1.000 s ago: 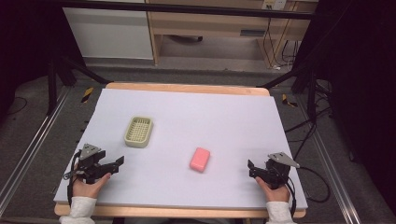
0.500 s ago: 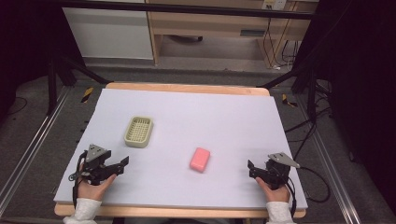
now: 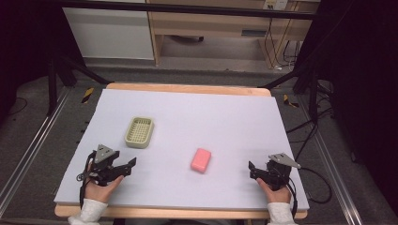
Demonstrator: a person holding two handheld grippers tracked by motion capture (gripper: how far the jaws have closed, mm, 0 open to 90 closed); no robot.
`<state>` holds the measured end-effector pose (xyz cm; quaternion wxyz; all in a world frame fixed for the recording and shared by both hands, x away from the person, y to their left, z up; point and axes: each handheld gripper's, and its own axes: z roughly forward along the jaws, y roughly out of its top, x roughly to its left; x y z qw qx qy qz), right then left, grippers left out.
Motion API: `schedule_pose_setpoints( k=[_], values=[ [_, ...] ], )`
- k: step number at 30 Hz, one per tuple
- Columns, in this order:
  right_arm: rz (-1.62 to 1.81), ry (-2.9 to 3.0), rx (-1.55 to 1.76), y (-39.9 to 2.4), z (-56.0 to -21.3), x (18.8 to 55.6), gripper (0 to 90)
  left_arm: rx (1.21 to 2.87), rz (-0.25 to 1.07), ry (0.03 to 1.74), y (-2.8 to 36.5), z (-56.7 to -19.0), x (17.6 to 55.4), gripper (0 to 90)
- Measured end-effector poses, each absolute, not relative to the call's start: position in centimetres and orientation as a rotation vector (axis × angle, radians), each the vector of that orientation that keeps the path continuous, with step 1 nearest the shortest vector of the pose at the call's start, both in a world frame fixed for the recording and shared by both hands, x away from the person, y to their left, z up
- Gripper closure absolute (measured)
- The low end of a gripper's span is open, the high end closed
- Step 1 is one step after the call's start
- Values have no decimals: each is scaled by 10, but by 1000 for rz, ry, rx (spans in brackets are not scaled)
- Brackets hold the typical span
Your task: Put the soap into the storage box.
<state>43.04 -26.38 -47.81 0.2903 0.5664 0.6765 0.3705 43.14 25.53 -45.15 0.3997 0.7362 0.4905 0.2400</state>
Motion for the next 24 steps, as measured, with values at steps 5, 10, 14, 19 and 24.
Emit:
schedule_pose_setpoints(
  k=[5, 10, 14, 19, 24],
  values=[
    [985, 1806, 1510, -263, -478, 430, 50, 1880, 598, 1228, 248, -452, 431, 277],
    [986, 1811, 1506, -263, -479, 431, 50, 1892, 592, 1214, 239, -453, 431, 278],
    [986, 1813, 1502, -262, -478, 430, 49, 1905, 595, 1201, 232, -453, 431, 278],
    [988, 1813, 1504, -262, -479, 430, 49, 1916, 593, 1184, 225, -454, 432, 276],
    [987, 1812, 1502, -262, -479, 430, 49, 1926, 581, 1172, 219, -453, 433, 275]
  ],
)
